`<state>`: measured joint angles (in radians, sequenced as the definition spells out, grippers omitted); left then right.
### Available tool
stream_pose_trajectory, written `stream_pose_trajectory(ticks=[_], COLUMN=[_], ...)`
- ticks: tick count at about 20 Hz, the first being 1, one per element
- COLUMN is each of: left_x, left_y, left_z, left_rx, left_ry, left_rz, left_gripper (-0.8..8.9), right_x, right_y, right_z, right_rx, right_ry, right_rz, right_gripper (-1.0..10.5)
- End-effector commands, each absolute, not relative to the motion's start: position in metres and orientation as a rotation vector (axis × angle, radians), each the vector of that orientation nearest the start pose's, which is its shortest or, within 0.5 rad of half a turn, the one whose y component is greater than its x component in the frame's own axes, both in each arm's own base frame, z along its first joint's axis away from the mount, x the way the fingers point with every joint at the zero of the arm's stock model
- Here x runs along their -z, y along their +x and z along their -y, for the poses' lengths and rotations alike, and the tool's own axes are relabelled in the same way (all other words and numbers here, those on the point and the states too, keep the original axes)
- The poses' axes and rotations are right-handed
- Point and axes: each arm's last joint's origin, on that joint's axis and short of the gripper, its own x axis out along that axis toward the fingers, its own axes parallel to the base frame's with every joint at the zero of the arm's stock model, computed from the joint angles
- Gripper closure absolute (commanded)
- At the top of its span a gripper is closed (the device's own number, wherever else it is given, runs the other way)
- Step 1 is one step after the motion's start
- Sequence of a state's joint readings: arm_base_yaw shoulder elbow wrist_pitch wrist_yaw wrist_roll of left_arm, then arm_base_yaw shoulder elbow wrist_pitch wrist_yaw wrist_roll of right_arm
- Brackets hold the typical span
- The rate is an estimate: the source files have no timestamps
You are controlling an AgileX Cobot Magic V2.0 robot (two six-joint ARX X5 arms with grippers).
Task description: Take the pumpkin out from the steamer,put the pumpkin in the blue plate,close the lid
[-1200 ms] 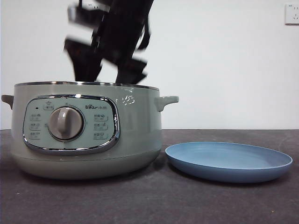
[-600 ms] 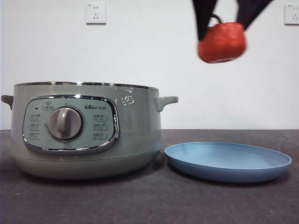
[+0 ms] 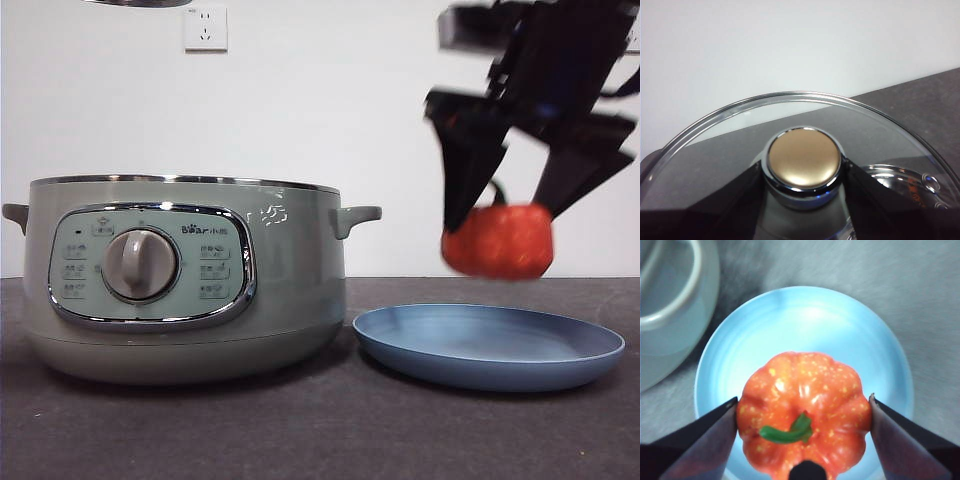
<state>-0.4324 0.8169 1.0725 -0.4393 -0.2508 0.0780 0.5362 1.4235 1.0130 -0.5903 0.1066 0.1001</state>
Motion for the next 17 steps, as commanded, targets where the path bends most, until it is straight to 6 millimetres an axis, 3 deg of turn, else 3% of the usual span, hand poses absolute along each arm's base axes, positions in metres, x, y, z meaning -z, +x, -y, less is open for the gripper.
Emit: stream_pose_trajectory(ticks=[1, 5, 7, 12, 17], left_x=[-0.408, -0.408, -0.408, -0.408, -0.407], left_y=[0.141, 0.141, 0.141, 0.141, 0.141], left_z=[0.057, 0.057, 0.057, 0.057, 0.057], left_rx=[0.183, 0.183, 0.183, 0.183, 0.184], left_ry=[0.11, 0.11, 0.11, 0.11, 0.112], left_rz=[-0.097, -0.097, -0.098, -0.097, -0.103], left_gripper=[8.22, 8.22, 8.22, 8.22, 8.22], right_x=[-0.221, -0.194, -0.186, -0.184, -0.185], right_y=[0.255, 0.268, 0.27, 0.271, 0.271], right_z=[-0.148, -0.156, -0.157, -0.155, -0.155], right_rx=[-0.333, -0.325, -0.32, -0.309, -0.309], right_ry=[-0.223, -0.242, -0.25, -0.246, -0.241], right_rz=[-1.002, -1.056, -1.081, -1.097, -1.091], right_gripper=[9.0, 9.0, 7.5, 5.0, 5.0])
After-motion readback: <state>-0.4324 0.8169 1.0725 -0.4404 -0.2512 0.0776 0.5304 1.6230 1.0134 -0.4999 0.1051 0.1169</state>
